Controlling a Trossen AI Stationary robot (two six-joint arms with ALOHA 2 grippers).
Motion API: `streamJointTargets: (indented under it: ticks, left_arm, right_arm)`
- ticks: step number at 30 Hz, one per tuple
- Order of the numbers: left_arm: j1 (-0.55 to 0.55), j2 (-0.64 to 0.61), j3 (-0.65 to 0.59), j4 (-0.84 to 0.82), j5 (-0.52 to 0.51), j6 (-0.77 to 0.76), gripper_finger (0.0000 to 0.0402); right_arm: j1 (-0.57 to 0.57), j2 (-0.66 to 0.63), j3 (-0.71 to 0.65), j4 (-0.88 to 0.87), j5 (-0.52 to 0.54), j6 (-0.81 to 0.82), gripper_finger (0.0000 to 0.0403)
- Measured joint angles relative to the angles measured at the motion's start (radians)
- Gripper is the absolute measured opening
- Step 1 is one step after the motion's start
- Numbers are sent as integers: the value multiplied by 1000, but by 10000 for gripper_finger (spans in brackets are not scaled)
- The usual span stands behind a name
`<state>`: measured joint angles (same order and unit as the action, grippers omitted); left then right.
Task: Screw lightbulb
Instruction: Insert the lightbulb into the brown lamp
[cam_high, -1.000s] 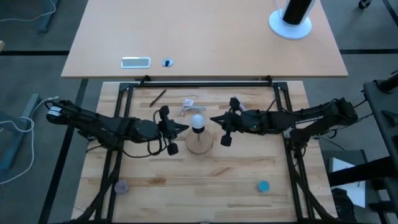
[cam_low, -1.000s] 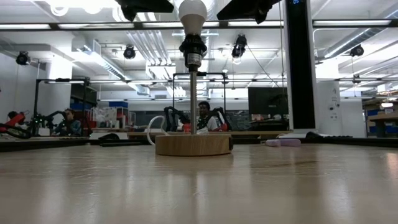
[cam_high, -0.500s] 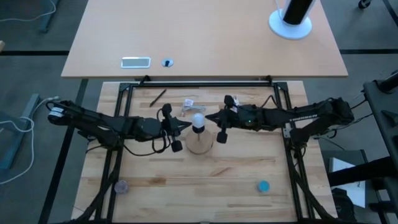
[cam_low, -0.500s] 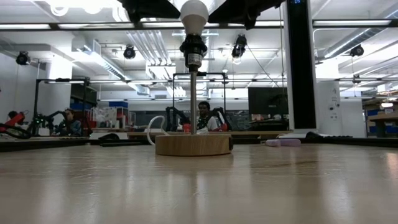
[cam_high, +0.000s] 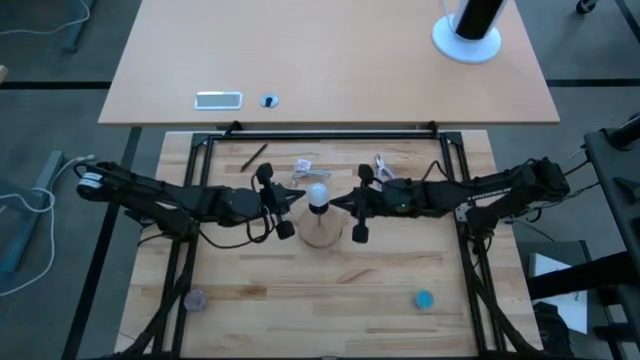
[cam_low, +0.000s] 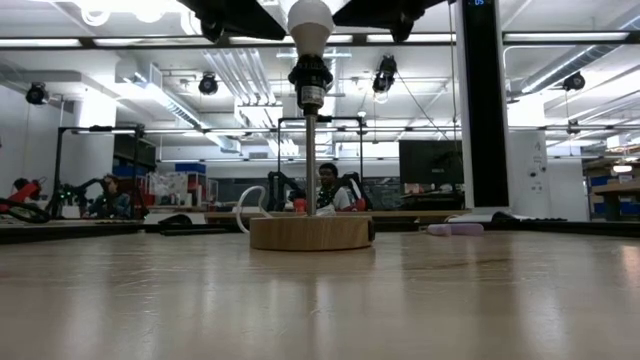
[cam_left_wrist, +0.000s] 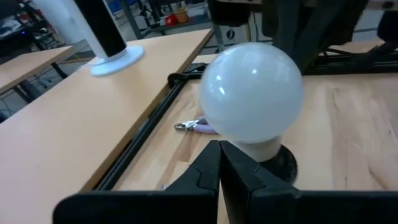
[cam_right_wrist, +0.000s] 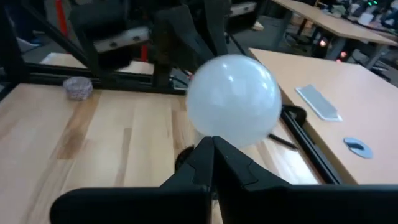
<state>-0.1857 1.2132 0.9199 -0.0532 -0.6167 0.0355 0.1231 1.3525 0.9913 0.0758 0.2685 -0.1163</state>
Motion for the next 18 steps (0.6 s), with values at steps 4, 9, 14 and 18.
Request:
streamJointTargets:
  ticks: [4,9,14,18]
  left_arm:
    - [-17,-10,0,-15,11,-27,0]
    - [-30,-16,0,11,147,-14,0]
    - [-14,-5,0,39,130,15,0]
    - [9,4,0,37,117,15,0]
  right_arm:
    - [0,-12,0,-41,56,5,0]
    - [-14,-15,0,-46,113,-20,0]
    - [-36,-15,0,-11,105,-39,0]
    - [-37,-16,0,11,69,-39,0]
